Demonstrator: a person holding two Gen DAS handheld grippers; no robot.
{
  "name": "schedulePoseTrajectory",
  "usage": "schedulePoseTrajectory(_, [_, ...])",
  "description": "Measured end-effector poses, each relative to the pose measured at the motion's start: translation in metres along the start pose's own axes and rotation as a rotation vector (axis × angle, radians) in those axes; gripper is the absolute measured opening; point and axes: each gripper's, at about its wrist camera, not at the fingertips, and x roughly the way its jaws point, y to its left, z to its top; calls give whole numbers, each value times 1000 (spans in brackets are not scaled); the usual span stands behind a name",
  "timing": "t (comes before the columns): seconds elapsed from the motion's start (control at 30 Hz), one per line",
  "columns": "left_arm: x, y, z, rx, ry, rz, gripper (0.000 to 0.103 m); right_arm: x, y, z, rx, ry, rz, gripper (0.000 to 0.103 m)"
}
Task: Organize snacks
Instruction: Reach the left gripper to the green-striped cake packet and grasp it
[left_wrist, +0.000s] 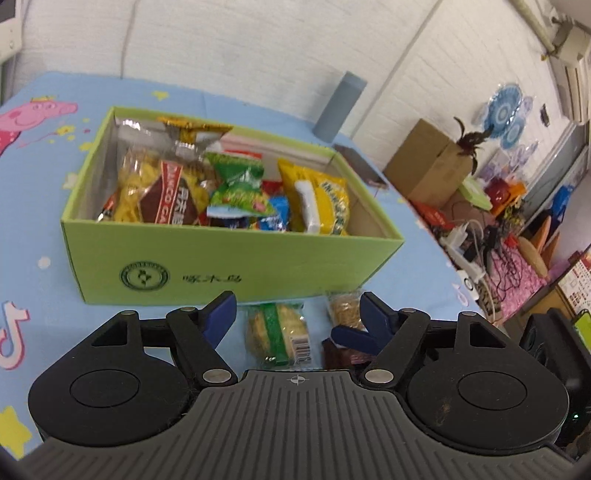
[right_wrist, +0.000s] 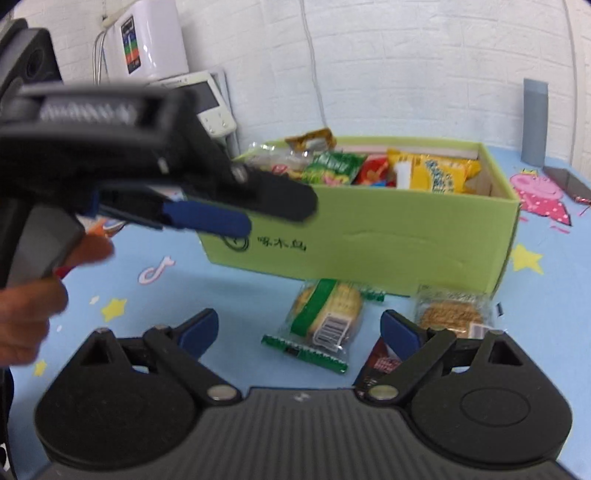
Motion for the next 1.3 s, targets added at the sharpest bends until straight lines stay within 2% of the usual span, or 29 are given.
schedulePoseTrajectory(0.13, [31, 9, -3, -24, 72, 20, 57, 20, -2, 2, -7, 37, 18, 93])
schedulePoseTrajectory(0.27, [49, 13, -10, -23, 126, 23, 45, 26, -4, -3, -3, 33, 18, 93])
schedulePoseTrajectory(0.37, [48, 13, -13, -8, 138, 8, 38, 27, -2, -4, -20, 32, 20, 94])
schedulePoseTrajectory(0.5, [37, 11, -23, 16, 123, 41, 35, 28, 5, -6, -45, 40, 42, 94])
schedulePoseTrajectory(0.67, [9, 14, -44, 9, 101, 103, 35, 24, 26, -11, -85, 64, 99, 94])
schedulePoseTrajectory(0.77, [-9, 17, -59, -22, 94, 104, 35, 14, 44, -15, -109, 81, 118, 94])
schedulePoseTrajectory(0.93, [-38, 11, -85, -35, 90, 84, 37, -10, 68, -32, -113, 80, 109, 94])
schedulePoseTrajectory(1.07, [-54, 3, -103, -17, 86, 57, 45, -26, 82, -49, -74, 85, 114, 94])
schedulePoseTrajectory(1.2, [-62, 2, -107, -3, 54, 102, 47, -33, 82, -59, -46, 81, 87, 93])
schedulePoseTrajectory(1.3, [-69, 4, -108, -25, 41, 93, 51, -37, 79, -61, -27, 70, 49, 93])
